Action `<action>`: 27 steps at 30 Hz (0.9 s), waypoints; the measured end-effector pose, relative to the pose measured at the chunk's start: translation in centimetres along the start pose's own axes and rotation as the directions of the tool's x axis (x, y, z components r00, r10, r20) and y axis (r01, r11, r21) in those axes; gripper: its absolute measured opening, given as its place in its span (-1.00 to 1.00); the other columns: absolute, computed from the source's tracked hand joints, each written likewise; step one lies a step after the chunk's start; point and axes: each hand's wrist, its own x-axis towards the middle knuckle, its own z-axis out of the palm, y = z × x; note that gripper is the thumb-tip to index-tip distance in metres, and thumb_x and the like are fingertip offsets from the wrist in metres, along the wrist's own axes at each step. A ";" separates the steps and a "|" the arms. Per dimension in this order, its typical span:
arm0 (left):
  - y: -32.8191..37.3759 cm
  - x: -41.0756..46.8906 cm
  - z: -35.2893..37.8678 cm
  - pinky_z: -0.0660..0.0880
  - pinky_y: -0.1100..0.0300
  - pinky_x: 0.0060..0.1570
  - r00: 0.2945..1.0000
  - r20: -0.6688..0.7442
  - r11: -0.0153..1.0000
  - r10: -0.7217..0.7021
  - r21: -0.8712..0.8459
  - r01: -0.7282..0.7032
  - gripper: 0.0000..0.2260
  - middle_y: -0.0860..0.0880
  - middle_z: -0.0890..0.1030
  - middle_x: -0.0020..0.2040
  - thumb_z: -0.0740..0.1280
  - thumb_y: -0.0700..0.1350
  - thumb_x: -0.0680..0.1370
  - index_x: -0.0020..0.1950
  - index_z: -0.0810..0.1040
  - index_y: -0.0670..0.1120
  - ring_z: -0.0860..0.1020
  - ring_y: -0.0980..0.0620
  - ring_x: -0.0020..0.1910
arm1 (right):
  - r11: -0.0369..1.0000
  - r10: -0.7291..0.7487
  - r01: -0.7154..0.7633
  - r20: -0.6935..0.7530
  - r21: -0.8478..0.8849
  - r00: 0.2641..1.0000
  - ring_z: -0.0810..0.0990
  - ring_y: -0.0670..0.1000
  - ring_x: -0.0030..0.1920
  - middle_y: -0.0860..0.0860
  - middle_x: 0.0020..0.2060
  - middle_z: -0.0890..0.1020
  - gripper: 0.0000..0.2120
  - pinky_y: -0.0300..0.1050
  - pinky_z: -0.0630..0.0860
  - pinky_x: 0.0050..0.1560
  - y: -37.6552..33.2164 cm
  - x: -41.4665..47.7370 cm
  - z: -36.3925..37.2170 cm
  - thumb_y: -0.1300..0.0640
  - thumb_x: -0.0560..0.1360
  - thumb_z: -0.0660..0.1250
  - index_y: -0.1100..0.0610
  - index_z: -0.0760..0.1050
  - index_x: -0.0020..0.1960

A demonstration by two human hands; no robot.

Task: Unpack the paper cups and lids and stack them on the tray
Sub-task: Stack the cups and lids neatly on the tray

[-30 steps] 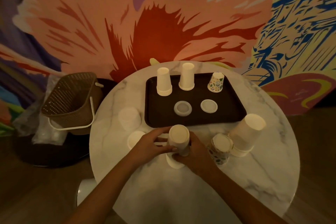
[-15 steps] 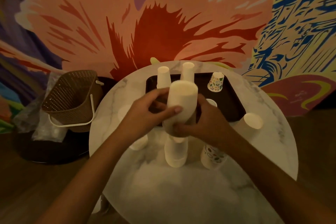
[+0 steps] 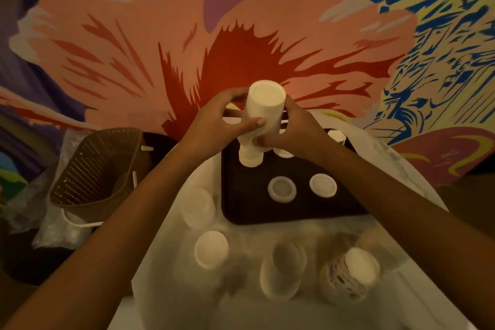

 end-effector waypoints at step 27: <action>-18.3 7.6 8.3 0.35 0.07 0.33 0.909 0.194 0.928 -0.369 0.017 0.373 -0.47 -0.14 0.40 0.37 0.33 -0.08 0.52 0.44 0.25 -0.14 0.41 -0.10 0.33 | 0.898 0.432 -0.425 0.045 -0.117 0.901 0.35 0.14 0.36 0.14 0.37 0.35 -0.19 -0.01 0.34 0.31 16.1 10.8 9.1 0.24 0.32 0.49 0.22 0.12 0.44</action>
